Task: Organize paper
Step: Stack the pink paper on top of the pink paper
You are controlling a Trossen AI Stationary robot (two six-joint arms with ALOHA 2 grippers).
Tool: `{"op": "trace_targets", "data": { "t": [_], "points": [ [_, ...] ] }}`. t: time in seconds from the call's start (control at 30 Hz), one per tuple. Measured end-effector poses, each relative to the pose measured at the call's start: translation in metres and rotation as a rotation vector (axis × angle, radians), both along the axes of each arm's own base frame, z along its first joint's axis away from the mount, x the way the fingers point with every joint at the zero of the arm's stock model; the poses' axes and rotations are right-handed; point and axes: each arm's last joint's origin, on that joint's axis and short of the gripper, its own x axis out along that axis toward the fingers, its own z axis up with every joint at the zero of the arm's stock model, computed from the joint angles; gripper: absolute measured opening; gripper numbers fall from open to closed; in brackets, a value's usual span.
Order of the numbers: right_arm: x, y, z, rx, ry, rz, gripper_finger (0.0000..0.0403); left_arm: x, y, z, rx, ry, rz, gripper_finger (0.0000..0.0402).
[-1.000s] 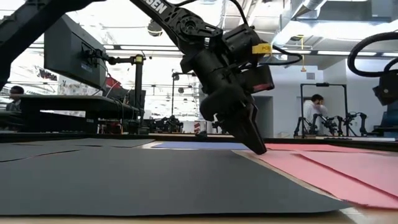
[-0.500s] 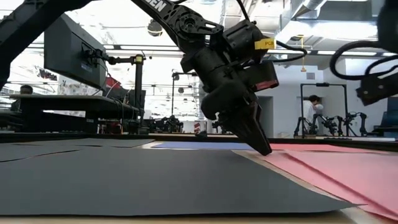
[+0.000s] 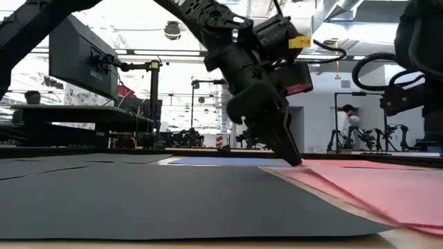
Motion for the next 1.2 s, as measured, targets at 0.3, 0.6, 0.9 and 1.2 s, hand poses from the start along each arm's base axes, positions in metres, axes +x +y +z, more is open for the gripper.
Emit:
{"op": "trace_targets", "data": {
  "t": [0.3, 0.6, 0.9, 1.2],
  "points": [
    [0.002, 0.013, 0.028, -0.009, -0.128, 0.024, 0.0204, -0.006, -0.007, 0.008, -0.011, 0.116, 0.014, 0.0109],
    [-0.033, 0.021, 0.029, -0.043, -0.145, -0.062, 0.0187, -0.011, -0.013, 0.004, -0.038, 0.181, 0.054, 0.0109],
    [-0.042, 0.016, -0.004, 0.060, -0.164, -0.118, 0.0109, -0.013, -0.013, 0.003, -0.077, 0.216, 0.133, 0.0109],
    [-0.041, 0.009, -0.007, 0.061, -0.146, -0.126, 0.0091, -0.009, -0.013, -0.005, -0.098, 0.211, 0.176, 0.0109]
  ]
}}
